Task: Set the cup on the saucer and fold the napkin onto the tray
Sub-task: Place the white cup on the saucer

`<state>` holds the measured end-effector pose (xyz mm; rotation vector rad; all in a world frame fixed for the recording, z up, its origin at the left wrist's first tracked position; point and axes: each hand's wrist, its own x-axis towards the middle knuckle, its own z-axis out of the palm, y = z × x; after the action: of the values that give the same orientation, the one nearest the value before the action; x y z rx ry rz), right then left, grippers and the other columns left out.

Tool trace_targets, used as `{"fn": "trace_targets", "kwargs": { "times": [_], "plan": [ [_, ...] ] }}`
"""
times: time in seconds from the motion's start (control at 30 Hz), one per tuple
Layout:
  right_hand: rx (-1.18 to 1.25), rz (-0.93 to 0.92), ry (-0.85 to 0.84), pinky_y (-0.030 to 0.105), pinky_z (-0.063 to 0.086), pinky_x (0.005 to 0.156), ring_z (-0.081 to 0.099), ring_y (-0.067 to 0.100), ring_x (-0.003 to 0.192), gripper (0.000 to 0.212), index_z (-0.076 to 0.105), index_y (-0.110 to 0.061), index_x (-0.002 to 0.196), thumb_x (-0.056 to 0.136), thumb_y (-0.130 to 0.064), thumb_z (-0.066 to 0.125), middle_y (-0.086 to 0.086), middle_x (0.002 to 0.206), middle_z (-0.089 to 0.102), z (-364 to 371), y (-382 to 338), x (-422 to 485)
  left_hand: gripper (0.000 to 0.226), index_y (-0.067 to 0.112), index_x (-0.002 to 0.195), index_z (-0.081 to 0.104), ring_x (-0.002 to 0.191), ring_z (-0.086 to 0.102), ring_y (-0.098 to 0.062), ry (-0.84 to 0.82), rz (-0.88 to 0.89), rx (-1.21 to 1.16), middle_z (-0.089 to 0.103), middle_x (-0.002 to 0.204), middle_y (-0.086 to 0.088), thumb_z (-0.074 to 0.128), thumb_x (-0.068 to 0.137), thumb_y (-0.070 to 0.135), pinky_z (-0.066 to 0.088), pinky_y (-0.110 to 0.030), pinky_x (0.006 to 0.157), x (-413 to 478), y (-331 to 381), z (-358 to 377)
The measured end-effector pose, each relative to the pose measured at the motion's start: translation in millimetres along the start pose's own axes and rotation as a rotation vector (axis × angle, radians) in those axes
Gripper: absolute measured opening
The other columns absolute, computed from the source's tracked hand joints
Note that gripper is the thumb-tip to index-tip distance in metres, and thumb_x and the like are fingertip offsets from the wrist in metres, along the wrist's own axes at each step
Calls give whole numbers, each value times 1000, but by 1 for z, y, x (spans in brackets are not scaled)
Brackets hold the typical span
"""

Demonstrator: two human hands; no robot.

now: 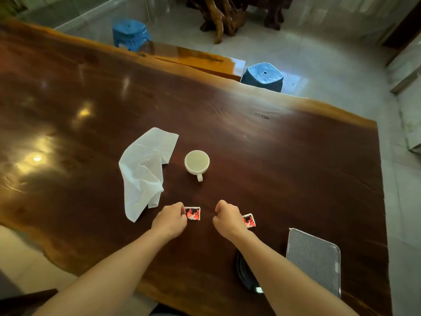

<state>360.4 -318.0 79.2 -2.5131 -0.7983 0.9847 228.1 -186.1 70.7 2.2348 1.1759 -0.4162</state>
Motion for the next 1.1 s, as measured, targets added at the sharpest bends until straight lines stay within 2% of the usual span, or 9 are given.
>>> {"fn": "trace_targets", "kwargs": {
  "times": [0.1,0.23,0.43,0.6,0.83,0.9,0.97,1.03,1.1],
  "plan": [
    [-13,15,-8,38,54,85,62,26,100,24,58,-15,114,90,-13,56,6,112,64,-4,-9,26,7,24,98,57,89,62,-19,-17,9,-14,67,99,0,51,96,23,55,-37,76,25,0,-8],
    [-24,32,-23,39,55,84,63,24,97,25,57,-16,116,91,-13,57,5,111,63,-10,-19,60,8,24,100,57,90,58,-18,-21,7,1,64,97,3,50,96,22,48,-33,73,59,-1,-16],
    [-51,45,-40,43,55,86,63,27,98,26,57,-13,115,89,-12,57,8,110,65,-16,-30,114,9,23,96,57,92,62,-25,-68,-7,-5,67,101,-4,50,92,20,55,-40,83,118,3,-28],
    [-51,57,-61,43,56,85,62,26,96,29,56,-13,118,89,-10,58,8,109,64,-14,-38,154,16,20,108,53,91,59,-24,-84,4,-10,64,101,-3,54,92,21,48,-36,75,158,7,-32],
    [24,144,-71,43,58,79,63,24,93,32,49,-15,115,86,-7,61,6,106,62,-4,-44,203,34,15,120,50,98,63,-28,-110,-16,-51,64,104,-6,61,88,20,53,-42,81,197,-1,-28],
    [72,161,-70,42,58,80,62,22,96,41,46,-16,119,85,-5,66,7,112,62,-1,-44,214,43,15,126,47,102,62,-28,-112,-28,-79,63,111,-6,66,88,21,54,-43,85,204,-4,-25],
    [109,163,-61,45,58,88,62,24,108,61,41,-15,135,83,-6,72,8,124,60,2,-44,223,53,17,130,43,106,61,-26,-99,-23,-138,60,118,-6,71,86,24,53,-43,89,211,-7,-22],
    [113,139,-70,46,54,97,58,27,120,88,26,-19,152,81,-9,77,9,136,55,5,-43,230,68,19,138,37,111,60,-26,-84,4,-208,57,126,-6,76,82,26,51,-42,93,218,-8,-19],
    [124,100,-82,46,49,101,54,26,127,101,15,-24,157,81,-14,80,8,143,50,6,-44,233,86,23,147,29,111,63,-27,-85,25,-256,54,133,-7,81,78,25,51,-42,96,223,-7,-18]
  ]
}}
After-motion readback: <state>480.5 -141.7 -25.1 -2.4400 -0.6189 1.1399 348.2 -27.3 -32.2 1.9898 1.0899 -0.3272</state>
